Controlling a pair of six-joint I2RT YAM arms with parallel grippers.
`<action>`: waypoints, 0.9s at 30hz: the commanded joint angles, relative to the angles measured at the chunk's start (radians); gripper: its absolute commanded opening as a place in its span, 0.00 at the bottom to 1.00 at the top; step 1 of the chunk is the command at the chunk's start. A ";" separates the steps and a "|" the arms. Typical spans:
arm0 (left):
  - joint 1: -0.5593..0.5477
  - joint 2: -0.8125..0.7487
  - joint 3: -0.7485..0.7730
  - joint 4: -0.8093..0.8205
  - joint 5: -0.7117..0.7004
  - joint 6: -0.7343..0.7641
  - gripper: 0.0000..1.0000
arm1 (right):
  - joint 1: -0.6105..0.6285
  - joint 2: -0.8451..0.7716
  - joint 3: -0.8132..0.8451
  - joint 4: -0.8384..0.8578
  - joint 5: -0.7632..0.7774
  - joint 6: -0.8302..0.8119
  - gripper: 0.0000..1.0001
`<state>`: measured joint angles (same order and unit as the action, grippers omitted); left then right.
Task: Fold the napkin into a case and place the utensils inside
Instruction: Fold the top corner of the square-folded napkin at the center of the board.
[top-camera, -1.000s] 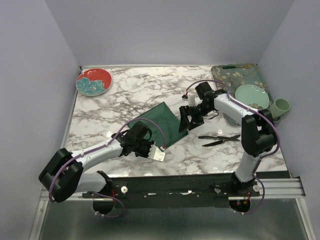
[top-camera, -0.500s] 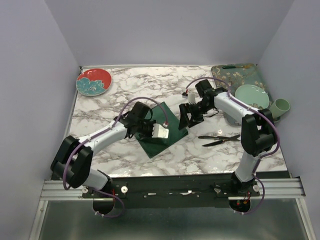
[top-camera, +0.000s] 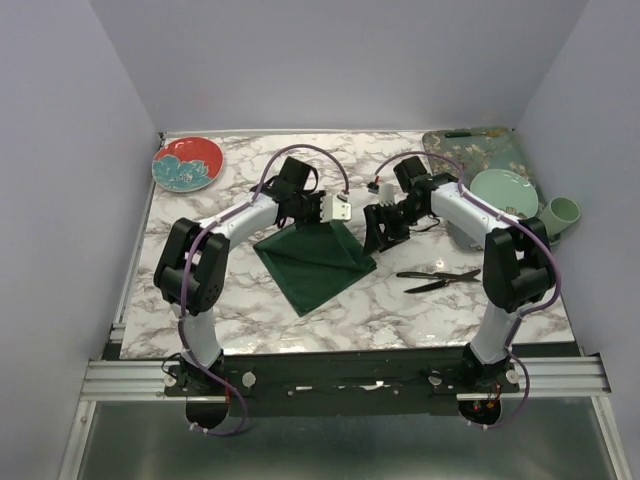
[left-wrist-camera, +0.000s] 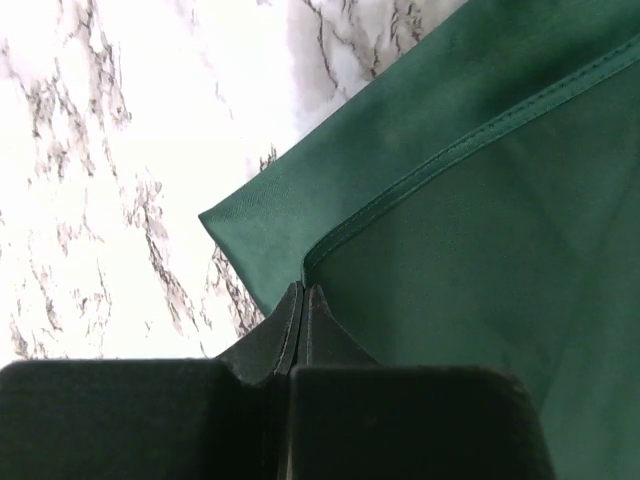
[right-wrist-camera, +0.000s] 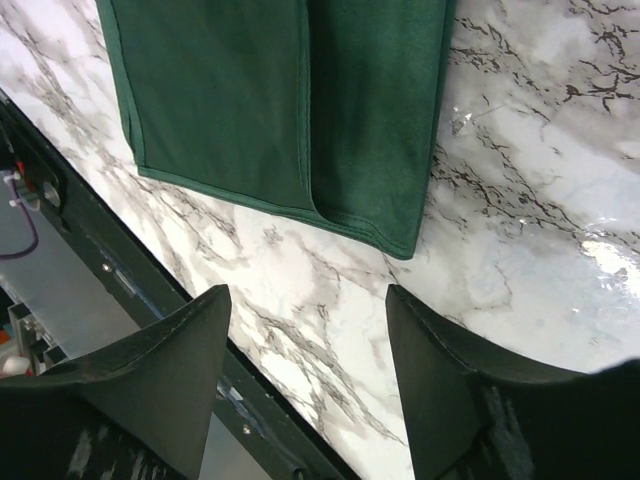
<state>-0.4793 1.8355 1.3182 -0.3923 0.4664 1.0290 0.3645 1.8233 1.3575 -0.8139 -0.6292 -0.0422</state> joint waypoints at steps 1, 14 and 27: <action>0.025 0.094 0.093 -0.003 -0.012 0.023 0.00 | -0.010 -0.028 -0.015 -0.018 0.028 -0.025 0.69; 0.044 0.205 0.217 -0.036 -0.008 0.042 0.00 | -0.018 -0.027 -0.015 -0.021 0.045 -0.047 0.68; 0.044 0.232 0.220 -0.003 -0.026 0.025 0.00 | -0.019 -0.041 -0.020 -0.024 0.045 -0.068 0.72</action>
<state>-0.4397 2.0377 1.5166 -0.4061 0.4561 1.0512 0.3511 1.8191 1.3384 -0.8143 -0.6025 -0.0814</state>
